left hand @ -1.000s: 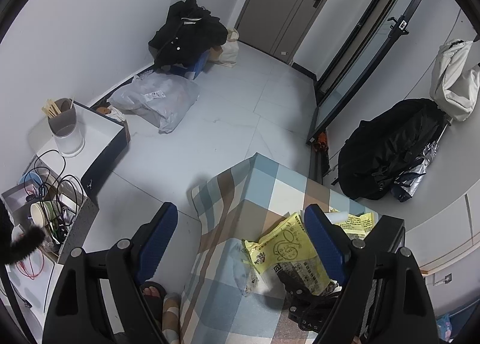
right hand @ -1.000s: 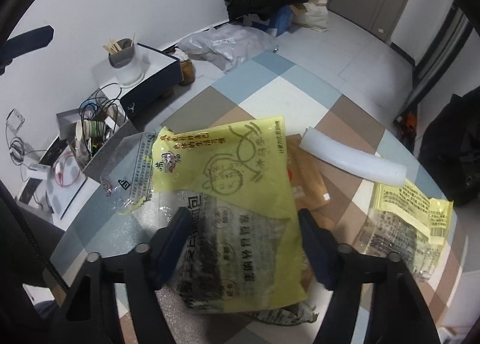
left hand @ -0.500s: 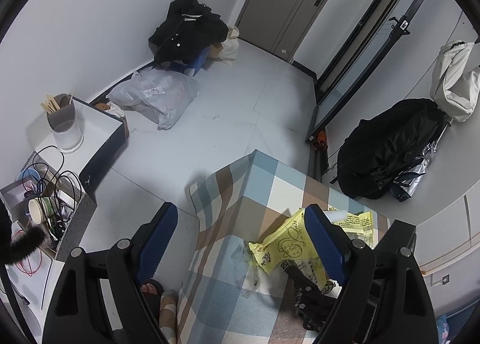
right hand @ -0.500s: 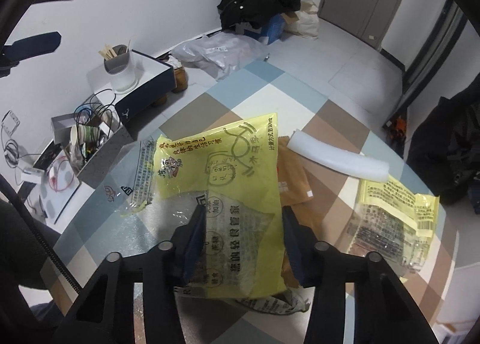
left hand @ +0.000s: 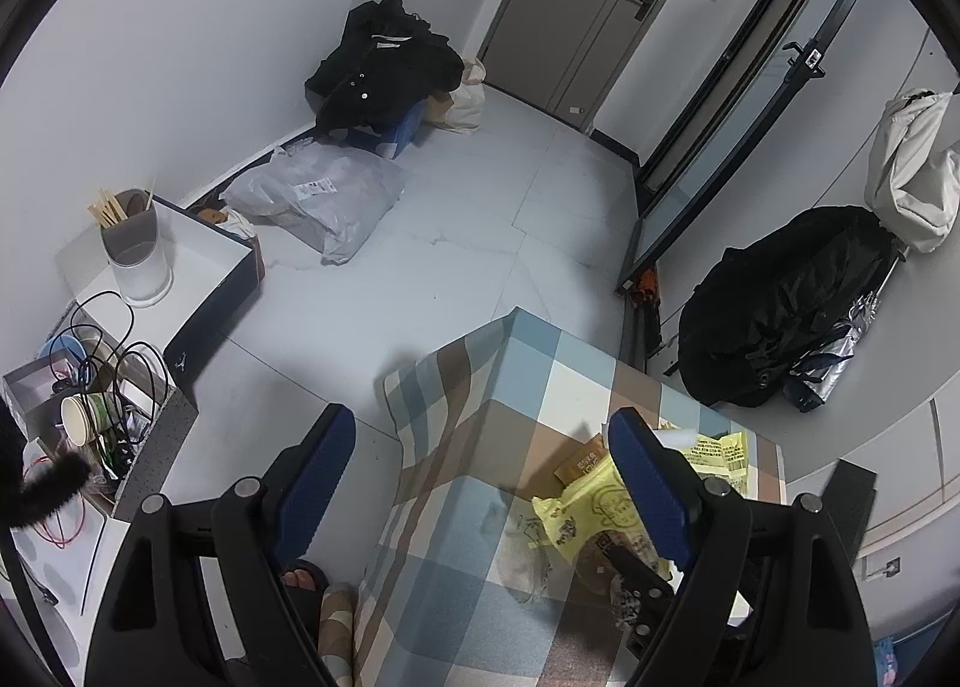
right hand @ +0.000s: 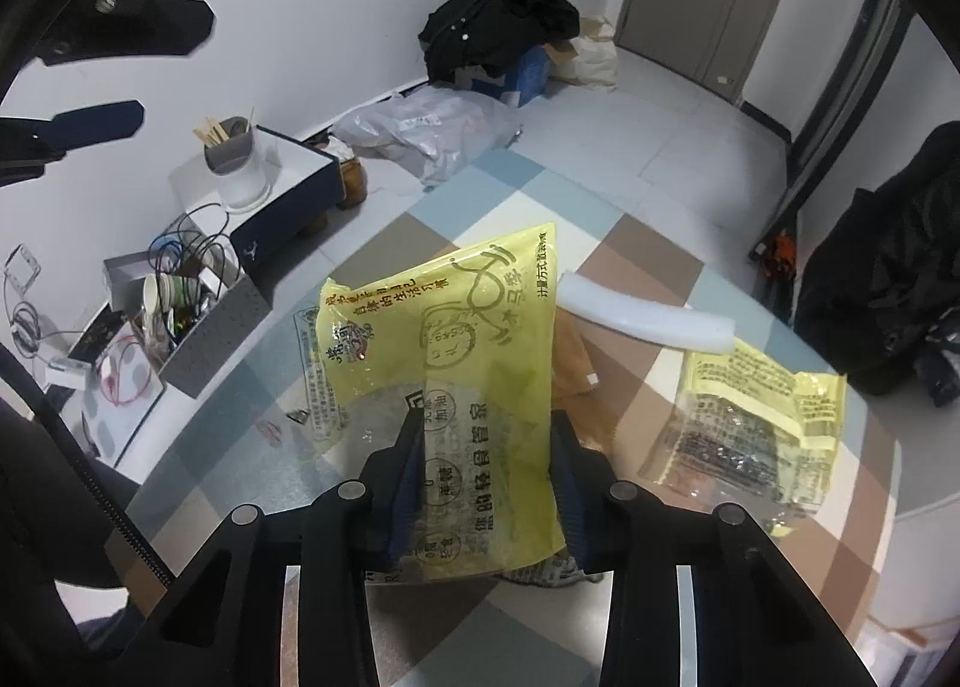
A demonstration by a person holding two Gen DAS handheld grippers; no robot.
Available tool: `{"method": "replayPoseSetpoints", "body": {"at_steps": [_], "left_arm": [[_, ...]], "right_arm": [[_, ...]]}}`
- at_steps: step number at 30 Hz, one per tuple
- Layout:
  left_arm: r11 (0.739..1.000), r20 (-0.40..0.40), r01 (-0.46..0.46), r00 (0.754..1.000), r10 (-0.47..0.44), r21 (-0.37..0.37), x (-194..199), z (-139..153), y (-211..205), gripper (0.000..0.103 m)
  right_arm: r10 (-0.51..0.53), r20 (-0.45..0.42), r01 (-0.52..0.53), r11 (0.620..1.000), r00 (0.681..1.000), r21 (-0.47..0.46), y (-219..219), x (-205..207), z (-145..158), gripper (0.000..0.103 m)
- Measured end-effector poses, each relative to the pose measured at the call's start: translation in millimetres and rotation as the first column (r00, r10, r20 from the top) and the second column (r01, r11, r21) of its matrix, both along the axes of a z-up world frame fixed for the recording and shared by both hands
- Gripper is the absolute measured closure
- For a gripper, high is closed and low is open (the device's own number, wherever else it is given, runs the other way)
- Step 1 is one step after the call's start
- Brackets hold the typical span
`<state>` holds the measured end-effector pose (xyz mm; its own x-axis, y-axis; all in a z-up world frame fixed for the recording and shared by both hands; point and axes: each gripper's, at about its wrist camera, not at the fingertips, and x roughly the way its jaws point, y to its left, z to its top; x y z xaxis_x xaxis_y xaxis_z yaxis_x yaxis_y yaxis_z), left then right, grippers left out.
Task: Collect trash
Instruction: 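Lift the yellow bag with the right tool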
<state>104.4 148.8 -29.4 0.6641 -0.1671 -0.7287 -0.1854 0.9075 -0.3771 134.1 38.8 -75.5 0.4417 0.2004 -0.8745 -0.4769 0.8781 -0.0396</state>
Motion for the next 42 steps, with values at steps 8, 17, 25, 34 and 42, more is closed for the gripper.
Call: {"method": "replayPoseSetpoints", "body": {"at_steps": [8,17,25,34,42], "left_arm": [[1.0,-0.005,-0.01,1.0,0.01,0.017,-0.4,-1.1,-2.5,0.019],[0.998,-0.036,0.004,0.999,-0.002,0.06,2.6,-9.1,-18.3,0.019],[0.996,-0.088,0.056,0.995,-0.05,0.074,7.2,-20.9,-44.1,0.019],[0.963,-0.141,0.234,0.966,-0.215,0.134,9.2,-36.2,-96.1,0.019],[0.91,-0.229,0.395,0.904,-0.361,0.123,7.1,-58.1,-132.4,0.019]], "right_arm": [[-0.006,0.06,0.006,1.0,0.998,-0.012,-5.6,-14.6,21.3,0.067],[-0.045,0.117,0.044,0.999,0.992,0.012,-25.6,-34.1,48.7,0.067],[-0.118,0.149,0.113,0.993,0.982,0.045,-61.2,-48.0,61.0,0.067],[-0.236,0.143,0.223,0.97,0.961,0.102,-119.4,-54.1,66.0,0.067],[-0.306,0.138,0.285,0.946,0.942,0.155,-163.6,-58.1,66.3,0.067]]}}
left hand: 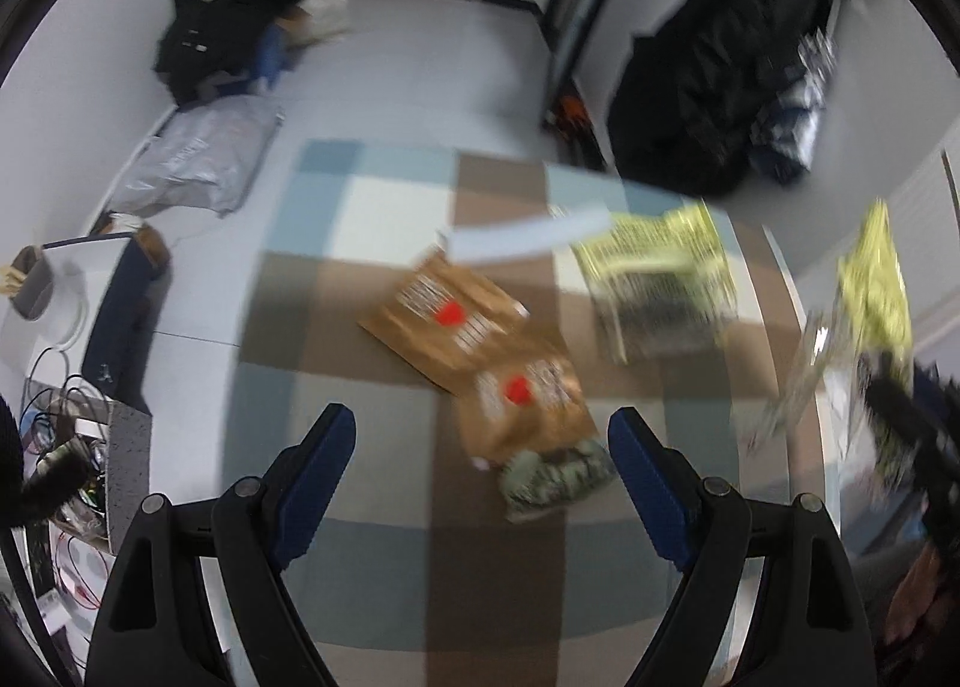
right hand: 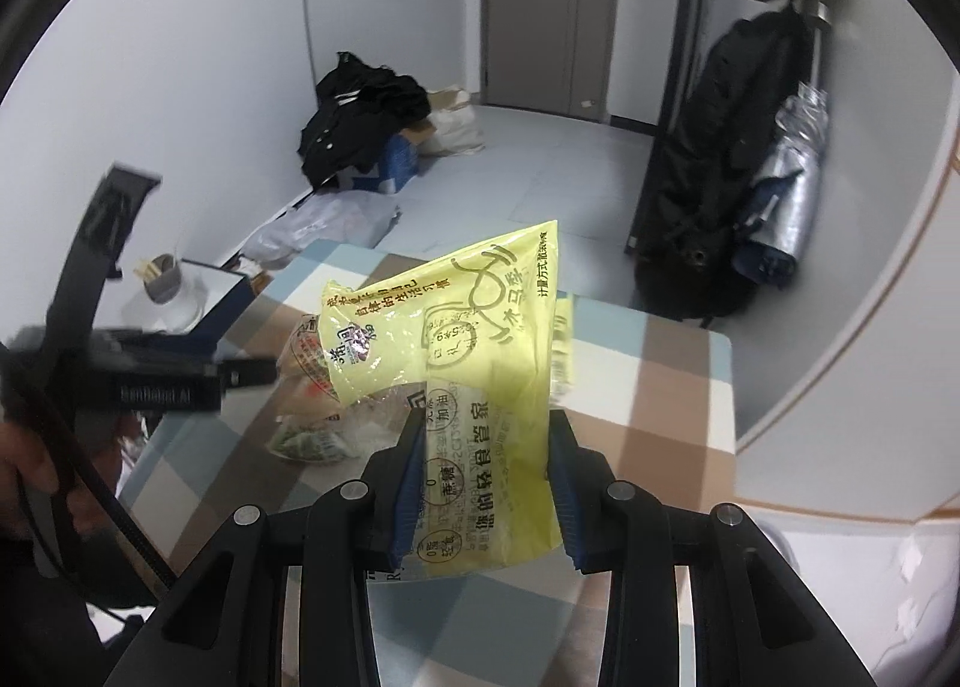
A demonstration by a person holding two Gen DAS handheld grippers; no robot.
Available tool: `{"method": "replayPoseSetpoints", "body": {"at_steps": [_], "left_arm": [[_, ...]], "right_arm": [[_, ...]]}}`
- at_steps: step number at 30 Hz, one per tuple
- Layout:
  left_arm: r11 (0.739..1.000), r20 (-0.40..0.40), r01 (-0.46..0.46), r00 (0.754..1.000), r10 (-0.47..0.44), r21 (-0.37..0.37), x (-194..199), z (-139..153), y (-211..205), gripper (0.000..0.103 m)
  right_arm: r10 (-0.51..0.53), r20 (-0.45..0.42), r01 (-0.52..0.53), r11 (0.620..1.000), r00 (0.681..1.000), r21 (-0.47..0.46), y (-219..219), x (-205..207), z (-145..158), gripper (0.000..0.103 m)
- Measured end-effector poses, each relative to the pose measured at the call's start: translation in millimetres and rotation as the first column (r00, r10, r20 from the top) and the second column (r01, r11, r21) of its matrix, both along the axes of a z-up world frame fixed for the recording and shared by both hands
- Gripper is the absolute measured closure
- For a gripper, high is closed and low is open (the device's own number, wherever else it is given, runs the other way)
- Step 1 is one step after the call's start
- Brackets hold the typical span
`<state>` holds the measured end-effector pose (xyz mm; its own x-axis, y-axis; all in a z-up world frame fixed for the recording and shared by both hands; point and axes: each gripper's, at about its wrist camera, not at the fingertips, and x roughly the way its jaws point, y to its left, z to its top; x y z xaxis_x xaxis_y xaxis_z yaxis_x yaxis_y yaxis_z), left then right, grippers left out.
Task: Collect trash
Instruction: 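Lift the yellow bag with the right tool, then grasp the crumpled green-white wrapper with the left tool while the right tool holds the bag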
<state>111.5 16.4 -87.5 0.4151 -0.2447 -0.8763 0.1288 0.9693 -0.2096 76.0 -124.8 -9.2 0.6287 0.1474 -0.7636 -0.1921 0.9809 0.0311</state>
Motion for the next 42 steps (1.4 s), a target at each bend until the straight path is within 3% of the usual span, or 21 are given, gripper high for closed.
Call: {"method": "replayPoseSetpoints", "body": {"at_steps": [5,10,15,16,17,20,25,27,32,42], "left_arm": [[0.993,-0.032,0.11,0.994,-0.109,0.04,-8.0,-11.9,-25.3,0.019],[0.99,-0.053,0.129,0.991,-0.126,0.06,-9.4,-19.1,-34.2,0.021],[0.981,-0.056,0.159,0.987,-0.154,0.115,-14.7,-25.5,-41.6,0.04],[0.977,-0.057,0.169,0.985,-0.163,0.129,-16.1,-24.7,-42.0,0.05],[0.974,-0.054,0.176,0.984,-0.17,0.14,-17.3,-23.3,-42.3,0.053],[0.974,-0.049,0.184,0.983,-0.179,0.131,-18.8,-22.3,-41.5,0.058],[0.955,-0.02,0.226,0.974,-0.226,0.192,-25.0,-19.7,-54.4,0.066],[0.953,-0.027,0.242,0.97,-0.241,0.18,-26.9,-19.2,-56.6,0.074],[0.949,-0.024,0.255,0.967,-0.255,0.185,-29.0,-18.0,-58.6,0.08],[0.957,-0.034,0.257,0.967,-0.254,0.139,-32.5,-15.4,-52.9,0.084]], "right_arm": [[-0.027,-0.001,0.027,1.0,1.0,0.004,-15.1,-0.2,-3.3,0.067],[-0.037,-0.001,0.037,0.999,0.999,-0.02,-17.6,-2.4,-4.5,0.067],[-0.039,-0.004,0.039,0.999,0.999,-0.025,-21.3,-1.4,-3.9,0.067],[-0.041,-0.006,0.04,0.999,0.999,-0.025,-21.8,-1.5,-3.8,0.067],[-0.041,-0.008,0.041,0.999,0.999,-0.021,-22.4,-1.2,-3.9,0.067],[-0.044,-0.018,0.044,0.999,0.999,-0.015,-24.3,0.6,-5.4,0.067],[-0.049,-0.031,0.049,0.999,0.998,-0.009,-24.9,2.0,-6.9,0.067],[-0.051,-0.032,0.05,0.999,0.998,-0.009,-24.8,2.1,-6.5,0.067],[-0.056,-0.039,0.056,0.998,0.998,-0.004,-26.1,2.4,-8.0,0.067],[-0.056,-0.047,0.055,0.998,0.997,-0.018,-26.1,4.2,-11.5,0.067]]}}
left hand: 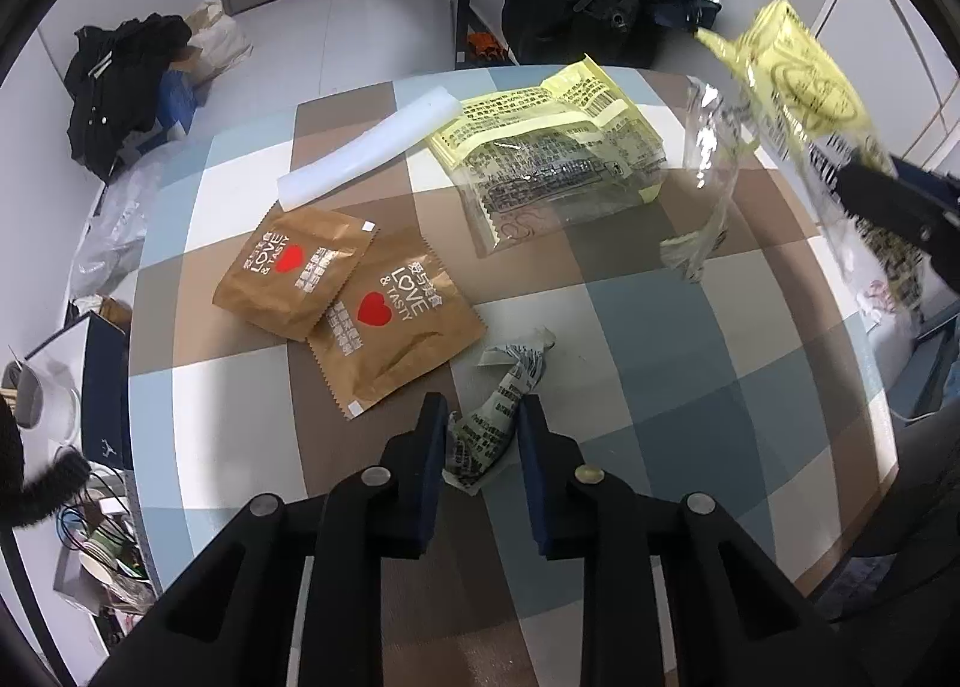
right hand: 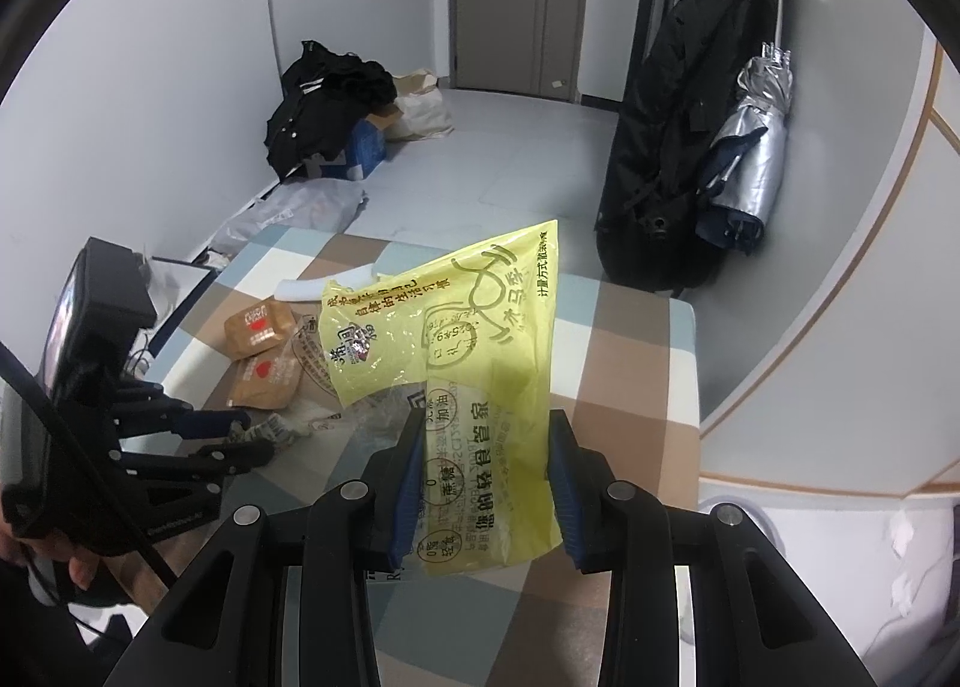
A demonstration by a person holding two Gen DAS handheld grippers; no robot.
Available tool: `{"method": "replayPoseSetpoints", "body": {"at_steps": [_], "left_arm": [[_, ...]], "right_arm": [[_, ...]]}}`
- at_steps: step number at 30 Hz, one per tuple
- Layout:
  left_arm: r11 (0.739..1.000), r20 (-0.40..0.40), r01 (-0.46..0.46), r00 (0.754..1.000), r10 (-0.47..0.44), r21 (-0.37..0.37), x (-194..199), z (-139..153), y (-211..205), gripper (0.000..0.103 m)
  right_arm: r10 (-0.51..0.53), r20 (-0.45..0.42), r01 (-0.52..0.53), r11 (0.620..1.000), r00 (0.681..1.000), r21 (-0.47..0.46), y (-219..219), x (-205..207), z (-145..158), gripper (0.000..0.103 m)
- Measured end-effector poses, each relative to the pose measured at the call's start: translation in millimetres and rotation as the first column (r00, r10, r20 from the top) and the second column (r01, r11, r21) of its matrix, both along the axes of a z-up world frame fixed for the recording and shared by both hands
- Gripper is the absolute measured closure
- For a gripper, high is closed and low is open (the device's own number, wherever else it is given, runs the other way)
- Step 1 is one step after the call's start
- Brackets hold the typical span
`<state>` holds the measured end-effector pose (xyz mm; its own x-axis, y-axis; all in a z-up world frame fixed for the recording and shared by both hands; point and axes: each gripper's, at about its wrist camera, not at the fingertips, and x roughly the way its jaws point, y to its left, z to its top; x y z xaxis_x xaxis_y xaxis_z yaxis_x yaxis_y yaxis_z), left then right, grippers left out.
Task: Collect trash
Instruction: 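Grasp the crumpled green-white wrapper with the left tool while the right tool holds the bag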
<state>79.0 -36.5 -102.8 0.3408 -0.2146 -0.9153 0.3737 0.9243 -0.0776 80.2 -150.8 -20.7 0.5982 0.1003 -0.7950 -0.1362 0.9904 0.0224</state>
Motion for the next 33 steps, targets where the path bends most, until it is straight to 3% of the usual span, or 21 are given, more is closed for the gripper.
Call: {"method": "replayPoseSetpoints", "body": {"at_steps": [9,16,20,27,33], "left_arm": [[1.0,0.0,0.018,1.0,-0.018,-0.018,-2.7,1.1,1.7,0.086],[0.999,-0.043,-0.01,0.999,0.008,-0.049,1.9,-2.8,15.3,0.087],[0.998,0.022,0.007,1.0,-0.005,-0.066,-3.1,12.3,16.9,0.088],[0.989,0.064,0.001,0.998,0.009,-0.148,-11.4,35.2,22.8,0.088],[0.979,0.149,0.009,0.989,0.021,-0.201,-21.7,59.6,20.7,0.088]], "right_arm": [[0.004,-0.013,-0.004,1.0,1.0,0.003,0.9,2.5,-6.2,0.067],[-0.018,-0.06,0.022,0.997,0.998,0.077,-3.5,5.5,-16.8,0.067],[-0.03,-0.057,0.034,0.996,0.998,0.084,-1.0,2.3,-15.7,0.067],[-0.042,-0.046,0.047,0.992,0.998,0.114,5.6,-9.1,-7.7,0.067],[-0.069,-0.001,0.069,0.991,0.998,0.112,4.9,-27.4,12.8,0.067]]}}
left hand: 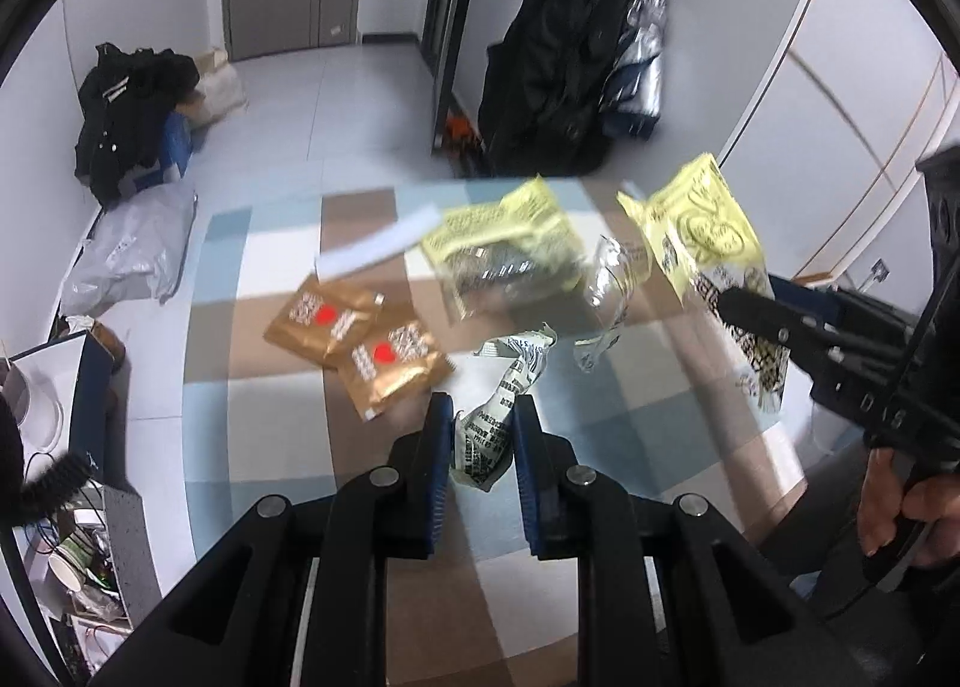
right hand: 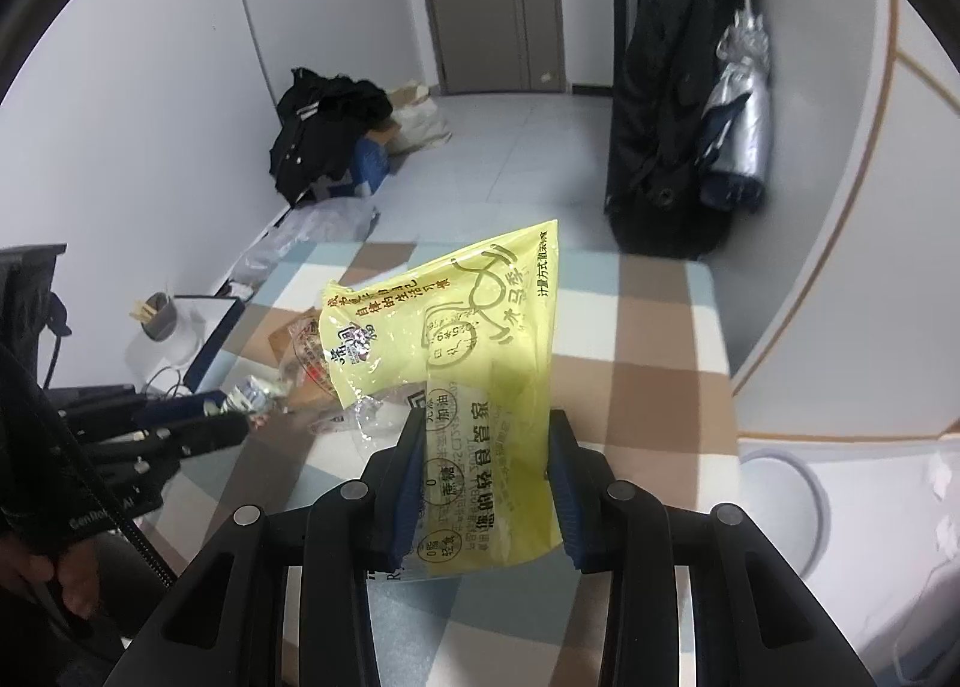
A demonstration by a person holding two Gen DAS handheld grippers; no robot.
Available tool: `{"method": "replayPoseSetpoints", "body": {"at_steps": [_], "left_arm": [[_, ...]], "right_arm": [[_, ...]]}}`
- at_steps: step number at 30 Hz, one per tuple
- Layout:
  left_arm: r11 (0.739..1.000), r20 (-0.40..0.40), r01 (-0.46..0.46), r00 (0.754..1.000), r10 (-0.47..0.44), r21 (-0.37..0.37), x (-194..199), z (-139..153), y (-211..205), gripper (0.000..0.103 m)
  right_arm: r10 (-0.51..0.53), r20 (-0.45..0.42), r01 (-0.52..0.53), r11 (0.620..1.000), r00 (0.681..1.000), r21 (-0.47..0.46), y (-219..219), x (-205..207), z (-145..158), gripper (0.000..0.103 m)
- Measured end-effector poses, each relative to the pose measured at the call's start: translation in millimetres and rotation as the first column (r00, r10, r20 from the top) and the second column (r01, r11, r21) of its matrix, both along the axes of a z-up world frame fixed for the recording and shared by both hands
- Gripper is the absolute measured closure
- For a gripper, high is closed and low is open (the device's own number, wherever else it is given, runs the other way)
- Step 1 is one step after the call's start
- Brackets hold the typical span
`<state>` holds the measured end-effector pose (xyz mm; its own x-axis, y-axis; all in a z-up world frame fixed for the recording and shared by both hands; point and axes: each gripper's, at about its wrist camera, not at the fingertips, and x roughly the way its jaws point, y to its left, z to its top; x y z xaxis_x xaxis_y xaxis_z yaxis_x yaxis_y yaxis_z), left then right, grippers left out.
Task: Collect trash
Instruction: 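Grasp the crumpled green-white wrapper with the left tool while the right tool holds the bag, then carry the yellow bag and crumpled wrapper over the bin with both tools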
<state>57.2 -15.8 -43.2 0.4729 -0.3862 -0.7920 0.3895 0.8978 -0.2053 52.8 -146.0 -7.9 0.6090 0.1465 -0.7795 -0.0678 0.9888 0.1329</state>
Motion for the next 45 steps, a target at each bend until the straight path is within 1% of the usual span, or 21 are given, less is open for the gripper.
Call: {"method": "replayPoseSetpoints", "body": {"at_steps": [4,9,12,16,20,27,31,34,37,43,45], "left_arm": [[0.999,0.037,-0.007,0.999,0.008,-0.036,-4.6,17.6,1.5,0.088],[0.998,0.1,-0.003,0.995,0.009,-0.056,-13.0,42.9,-0.9,0.088],[0.997,0.117,-0.006,0.993,0.015,-0.072,-16.3,53.6,-5.9,0.088],[0.995,0.139,0.002,0.99,0.011,-0.095,-21.1,65.5,-14.9,0.088],[0.992,0.155,0.033,0.988,-0.014,-0.123,-24.0,78.6,-32.3,0.088],[0.986,0.188,0.103,0.979,-0.077,-0.131,-25.4,96.6,-70.1,0.088],[0.982,0.19,0.136,0.976,-0.109,-0.134,-21.5,101.0,-92.4,0.088],[0.977,0.177,0.157,0.976,-0.131,-0.147,-18.2,101.0,-108.7,0.088],[0.972,0.17,0.185,0.972,-0.16,-0.143,-15.6,100.1,-128.9,0.088],[0.957,0.134,0.251,0.963,-0.232,-0.147,-9.1,90.2,-173.9,0.088],[0.95,0.12,0.281,0.956,-0.266,-0.138,-8.2,84.5,-193.4,0.088]], "right_arm": [[-0.02,0.045,0.022,0.999,0.999,-0.044,-2.3,-16.3,18.7,0.067],[-0.042,0.085,0.047,0.997,0.995,-0.066,-10.6,-36.5,37.6,0.067],[-0.05,0.106,0.058,0.996,0.993,-0.074,-15.9,-47.0,46.4,0.067],[-0.078,0.132,0.085,0.995,0.988,-0.051,-32.2,-58.0,59.6,0.067],[-0.102,0.163,0.11,0.993,0.981,-0.037,-47.2,-66.9,73.1,0.067],[-0.154,0.214,0.161,0.987,0.965,-0.015,-84.9,-81.1,95.8,0.067],[-0.196,0.227,0.201,0.98,0.954,0.002,-111.3,-85.4,102.6,0.067],[-0.225,0.232,0.229,0.973,0.946,0.012,-131.6,-88.7,105.4,0.067],[-0.255,0.237,0.259,0.966,0.937,0.014,-152.4,-93.3,106.2,0.067],[-0.334,0.213,0.332,0.942,0.918,0.044,-198.0,-98.8,94.2,0.067],[-0.358,0.2,0.355,0.933,0.912,0.051,-211.6,-99.9,88.5,0.067]]}}
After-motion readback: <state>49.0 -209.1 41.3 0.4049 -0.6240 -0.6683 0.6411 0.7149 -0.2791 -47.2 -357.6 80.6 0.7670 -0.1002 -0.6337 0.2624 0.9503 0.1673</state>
